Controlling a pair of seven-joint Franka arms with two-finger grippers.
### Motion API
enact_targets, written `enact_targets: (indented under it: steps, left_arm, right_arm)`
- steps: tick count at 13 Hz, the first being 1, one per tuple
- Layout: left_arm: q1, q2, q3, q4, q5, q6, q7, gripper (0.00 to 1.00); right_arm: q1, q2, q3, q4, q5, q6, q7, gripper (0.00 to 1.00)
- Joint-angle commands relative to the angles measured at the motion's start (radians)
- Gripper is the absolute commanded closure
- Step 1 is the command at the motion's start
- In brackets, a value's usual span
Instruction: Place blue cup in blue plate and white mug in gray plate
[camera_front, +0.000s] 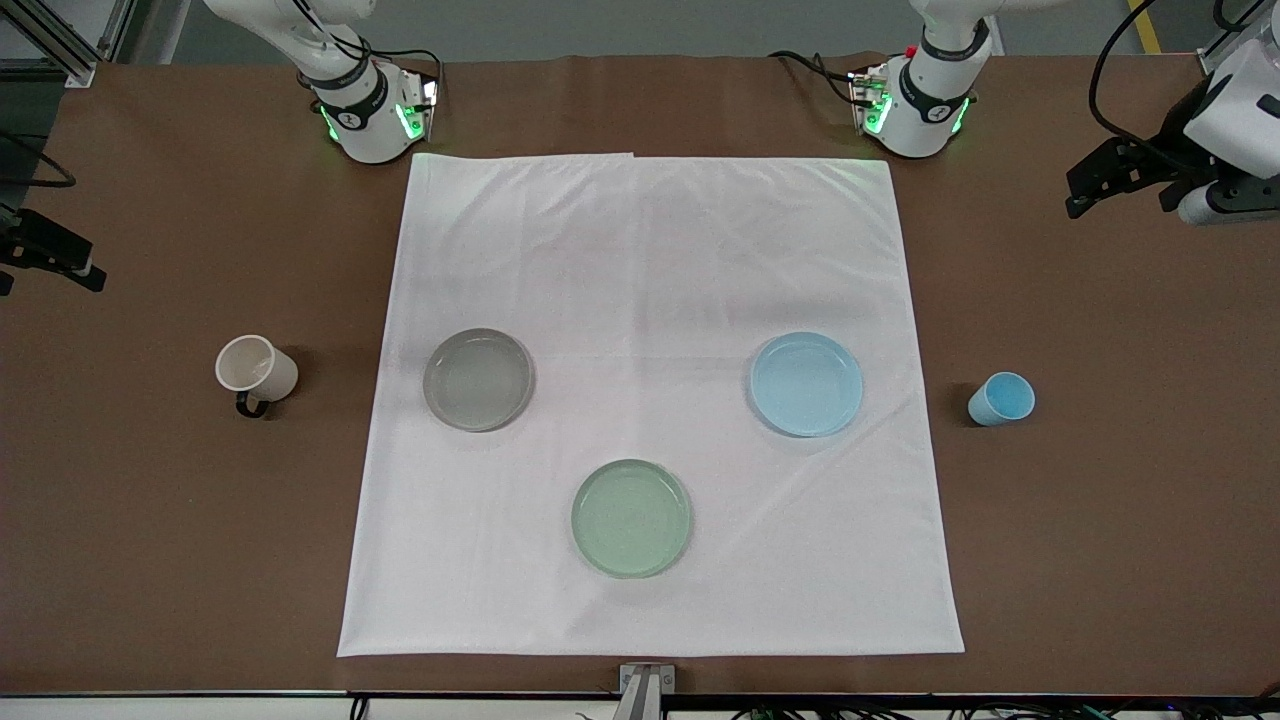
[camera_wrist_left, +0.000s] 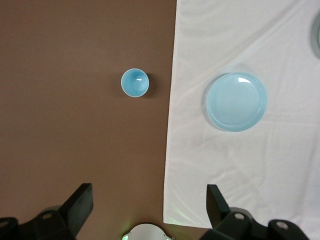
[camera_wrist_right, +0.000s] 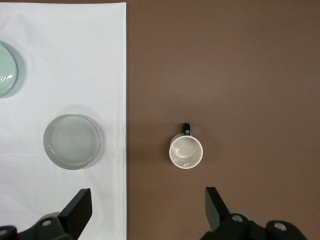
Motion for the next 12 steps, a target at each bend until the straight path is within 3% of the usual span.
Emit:
enact_targets:
  steps: [1, 7, 9, 11, 12]
  left_arm:
    - [0.004, -0.001, -0.004, 0.009, -0.005, -0.002, 0.022, 0.00]
    - [0.022, 0.069, 0.007, 0.063, -0.004, -0.002, 0.058, 0.00]
    - [0.081, 0.121, 0.005, 0.048, -0.002, 0.001, 0.069, 0.00]
    - [0.113, 0.141, 0.005, -0.030, -0.002, 0.088, 0.069, 0.00]
    - [0.146, 0.138, 0.005, -0.114, 0.000, 0.180, 0.071, 0.00]
  right_arm:
    - [-0.006, 0.006, 0.003, 0.018, -0.009, -0.015, 0.017, 0.00]
    - [-0.009, 0.006, 0.001, 0.018, -0.009, -0.015, 0.017, 0.00]
    - [-0.012, 0.009, 0.001, 0.018, -0.009, -0.015, 0.023, 0.00]
    - [-0.012, 0.021, 0.001, 0.017, -0.009, -0.015, 0.026, 0.00]
    - [-0.010, 0.033, 0.001, 0.017, -0.008, -0.015, 0.026, 0.00]
